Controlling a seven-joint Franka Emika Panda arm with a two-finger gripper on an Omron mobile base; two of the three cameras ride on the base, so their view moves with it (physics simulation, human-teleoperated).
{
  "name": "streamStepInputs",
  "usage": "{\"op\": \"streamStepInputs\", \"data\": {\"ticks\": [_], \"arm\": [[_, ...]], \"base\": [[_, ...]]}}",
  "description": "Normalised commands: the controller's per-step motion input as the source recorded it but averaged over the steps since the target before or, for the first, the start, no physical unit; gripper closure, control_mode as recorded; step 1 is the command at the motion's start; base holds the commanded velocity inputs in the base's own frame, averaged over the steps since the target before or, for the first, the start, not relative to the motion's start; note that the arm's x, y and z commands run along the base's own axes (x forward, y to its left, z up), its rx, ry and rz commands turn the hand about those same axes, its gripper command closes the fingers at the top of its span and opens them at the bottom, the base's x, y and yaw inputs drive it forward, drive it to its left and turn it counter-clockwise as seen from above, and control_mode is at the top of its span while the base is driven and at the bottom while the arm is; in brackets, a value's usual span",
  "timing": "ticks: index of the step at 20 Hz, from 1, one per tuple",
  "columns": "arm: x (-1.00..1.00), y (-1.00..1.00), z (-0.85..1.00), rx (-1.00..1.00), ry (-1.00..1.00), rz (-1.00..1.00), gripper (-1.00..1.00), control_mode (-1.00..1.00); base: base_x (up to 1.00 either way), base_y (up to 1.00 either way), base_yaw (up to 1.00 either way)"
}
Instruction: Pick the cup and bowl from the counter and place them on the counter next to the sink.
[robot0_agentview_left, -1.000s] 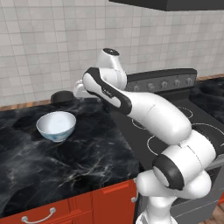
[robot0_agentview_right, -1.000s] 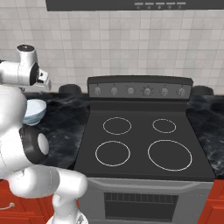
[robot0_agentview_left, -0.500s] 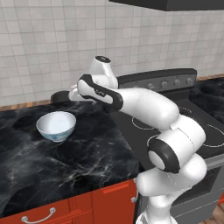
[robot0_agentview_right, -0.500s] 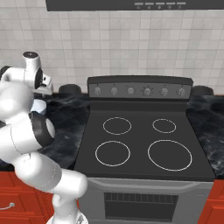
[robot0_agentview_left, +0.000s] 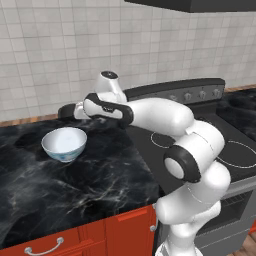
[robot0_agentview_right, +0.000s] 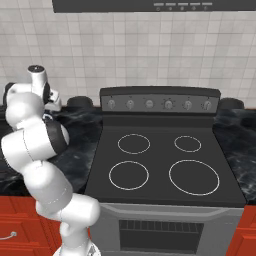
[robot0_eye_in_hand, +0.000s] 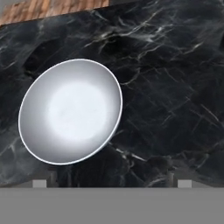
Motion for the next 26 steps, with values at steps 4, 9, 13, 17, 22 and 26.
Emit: {"op": "streamStepInputs", "data": {"ticks": [4,9,13,17,22,26], "arm": [[0.36,0.14,-0.33,-0.02,0.00,-0.03,-1.00,-1.00],[0.37,0.14,-0.29,-0.01,0.00,-0.03,-1.00,-1.00],[0.35,0.19,-0.26,0.00,0.00,-0.02,-1.00,-1.00],[0.29,0.23,-0.25,0.00,0.00,-0.02,-1.00,-1.00],[0.09,0.20,-0.31,0.00,0.00,-0.01,-1.00,-1.00],[0.00,0.09,-0.32,0.00,0.00,0.00,-1.00,-1.00]], "base": [[0.00,0.00,0.00],[0.00,0.00,0.00],[0.00,0.00,0.00],[0.00,0.00,0.00],[0.00,0.00,0.00],[0.00,0.00,0.00]]}}
